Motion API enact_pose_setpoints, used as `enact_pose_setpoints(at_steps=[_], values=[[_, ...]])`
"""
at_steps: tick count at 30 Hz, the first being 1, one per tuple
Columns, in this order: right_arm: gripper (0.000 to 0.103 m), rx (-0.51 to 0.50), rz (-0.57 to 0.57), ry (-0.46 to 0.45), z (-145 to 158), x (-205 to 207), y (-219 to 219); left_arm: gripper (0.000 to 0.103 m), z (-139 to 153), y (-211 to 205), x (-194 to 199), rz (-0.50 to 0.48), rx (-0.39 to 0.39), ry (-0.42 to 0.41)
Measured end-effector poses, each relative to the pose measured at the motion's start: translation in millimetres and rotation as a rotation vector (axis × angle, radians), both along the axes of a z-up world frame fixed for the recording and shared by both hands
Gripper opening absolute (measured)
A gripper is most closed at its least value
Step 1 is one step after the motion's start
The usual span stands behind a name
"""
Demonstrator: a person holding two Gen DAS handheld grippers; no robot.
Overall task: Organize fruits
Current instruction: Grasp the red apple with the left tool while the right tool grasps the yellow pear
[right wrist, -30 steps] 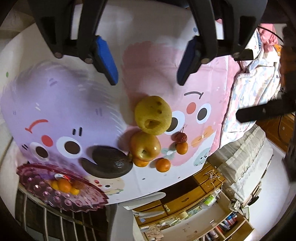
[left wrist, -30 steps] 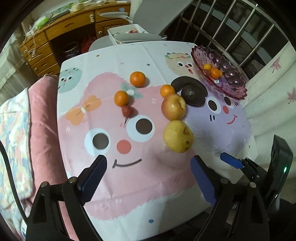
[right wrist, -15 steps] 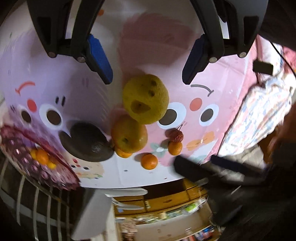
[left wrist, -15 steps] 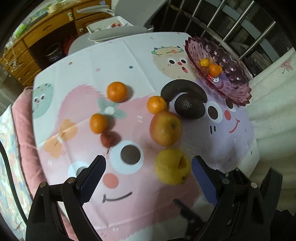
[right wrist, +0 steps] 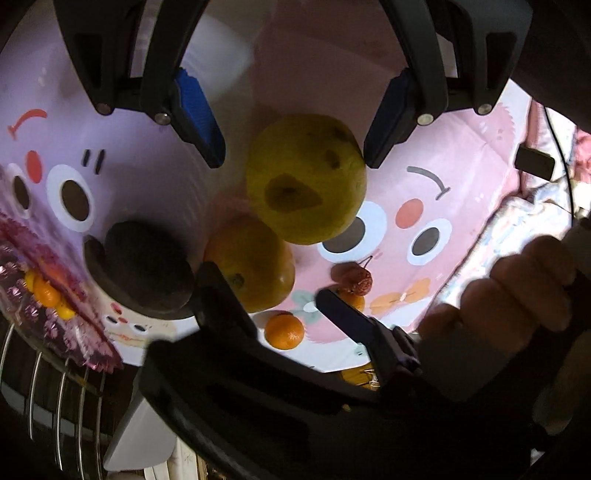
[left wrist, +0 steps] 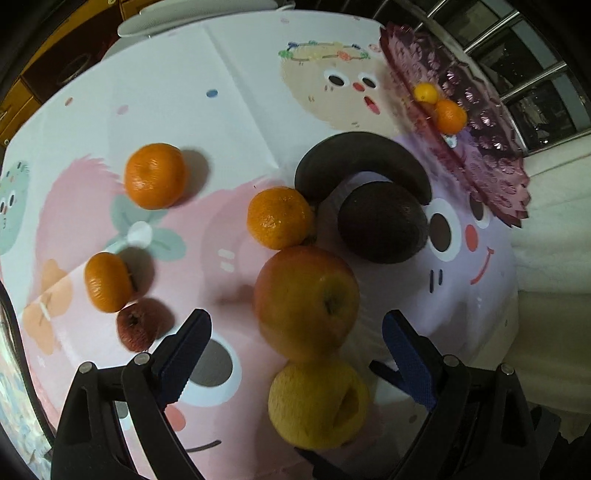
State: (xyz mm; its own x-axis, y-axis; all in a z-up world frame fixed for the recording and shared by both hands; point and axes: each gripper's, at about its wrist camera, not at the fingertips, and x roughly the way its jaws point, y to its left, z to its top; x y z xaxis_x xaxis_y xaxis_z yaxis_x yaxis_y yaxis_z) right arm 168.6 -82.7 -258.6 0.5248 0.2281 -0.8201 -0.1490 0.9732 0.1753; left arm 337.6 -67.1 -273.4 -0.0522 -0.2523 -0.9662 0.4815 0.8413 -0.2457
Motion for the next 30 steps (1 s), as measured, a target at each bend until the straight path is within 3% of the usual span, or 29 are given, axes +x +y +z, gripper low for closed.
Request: enact_pose_setpoints(at_steps=[10, 16, 18, 22, 30], values=[[0.078, 0.056, 0.009, 0.036, -13, 6, -3, 0.093, -21, -15, 3, -0.025, 0.029, -0.005], [0.076, 0.082, 0.006, 0.027, -13, 5, 0, 0.082, -29, -24, 4, -0.032, 0.042, -0.009], [0.071, 0.086, 0.011, 0.019, -12, 6, 1, 0.076, -32, -26, 4, -0.028, 0.046, -0.011], [0.069, 0.081, 0.023, 0.015, -11, 5, 4, 0.064, -30, -25, 4, -0.026, 0.014, -0.017], [0.068, 0.104, 0.01, 0.05, -8, 6, 6, 0.064, -25, -19, -2, -0.02, 0.03, -0.021]])
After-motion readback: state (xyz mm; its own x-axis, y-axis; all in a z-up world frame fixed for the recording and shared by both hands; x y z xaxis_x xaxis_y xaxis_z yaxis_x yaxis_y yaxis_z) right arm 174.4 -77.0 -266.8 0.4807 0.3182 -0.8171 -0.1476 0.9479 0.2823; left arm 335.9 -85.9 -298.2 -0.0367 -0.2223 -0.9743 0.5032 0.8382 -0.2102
